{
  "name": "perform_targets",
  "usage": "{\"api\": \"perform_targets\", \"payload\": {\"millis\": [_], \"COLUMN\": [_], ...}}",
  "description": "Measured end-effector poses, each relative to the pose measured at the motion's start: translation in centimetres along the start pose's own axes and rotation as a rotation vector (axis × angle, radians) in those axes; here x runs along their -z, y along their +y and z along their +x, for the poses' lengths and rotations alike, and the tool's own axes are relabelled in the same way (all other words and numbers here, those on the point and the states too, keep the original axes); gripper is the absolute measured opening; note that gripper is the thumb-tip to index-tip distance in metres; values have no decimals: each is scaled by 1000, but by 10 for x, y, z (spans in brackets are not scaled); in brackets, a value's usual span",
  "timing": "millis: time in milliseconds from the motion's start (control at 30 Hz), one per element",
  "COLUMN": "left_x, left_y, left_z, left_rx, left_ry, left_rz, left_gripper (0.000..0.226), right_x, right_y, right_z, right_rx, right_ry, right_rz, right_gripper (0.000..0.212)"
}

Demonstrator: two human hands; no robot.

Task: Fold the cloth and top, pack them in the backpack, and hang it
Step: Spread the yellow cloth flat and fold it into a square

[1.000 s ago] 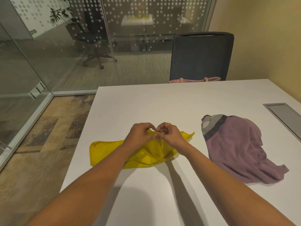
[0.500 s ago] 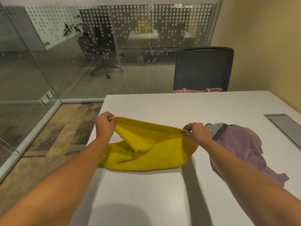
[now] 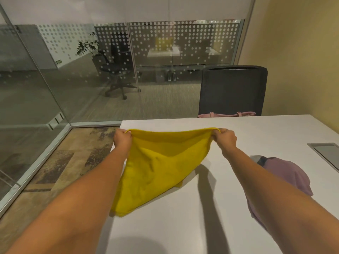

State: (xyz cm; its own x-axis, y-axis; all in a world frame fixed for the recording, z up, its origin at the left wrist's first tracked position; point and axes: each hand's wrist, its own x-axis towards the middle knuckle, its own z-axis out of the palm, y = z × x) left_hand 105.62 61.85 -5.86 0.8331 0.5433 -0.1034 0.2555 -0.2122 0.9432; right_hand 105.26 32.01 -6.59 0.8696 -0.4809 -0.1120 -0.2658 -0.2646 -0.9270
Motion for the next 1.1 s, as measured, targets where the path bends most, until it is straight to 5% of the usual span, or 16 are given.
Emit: {"api": "perform_targets", "payload": {"millis": [233, 333, 500, 800, 1100], "left_x": [17, 28, 51, 75, 103], "left_y": [79, 107, 93, -74, -193], "left_z": [11, 5, -12, -93, -139], "left_rx": [-311, -407, -450, -276, -72], "left_ry": [60, 53, 8, -123, -384], "left_rz": [-226, -349, -414, -100, 285], "left_gripper": [4, 24, 29, 14, 27], "right_x": [17, 30, 47, 59, 78], "right_y": [-76, -101, -93, 60, 170], "right_z": [2, -8, -35, -93, -133], "right_rx": [342, 453, 558, 403, 259], "right_ry": [172, 237, 205, -77, -567], "right_rz": [246, 347, 346, -35, -808], "right_gripper": [31, 31, 31, 24, 25]}}
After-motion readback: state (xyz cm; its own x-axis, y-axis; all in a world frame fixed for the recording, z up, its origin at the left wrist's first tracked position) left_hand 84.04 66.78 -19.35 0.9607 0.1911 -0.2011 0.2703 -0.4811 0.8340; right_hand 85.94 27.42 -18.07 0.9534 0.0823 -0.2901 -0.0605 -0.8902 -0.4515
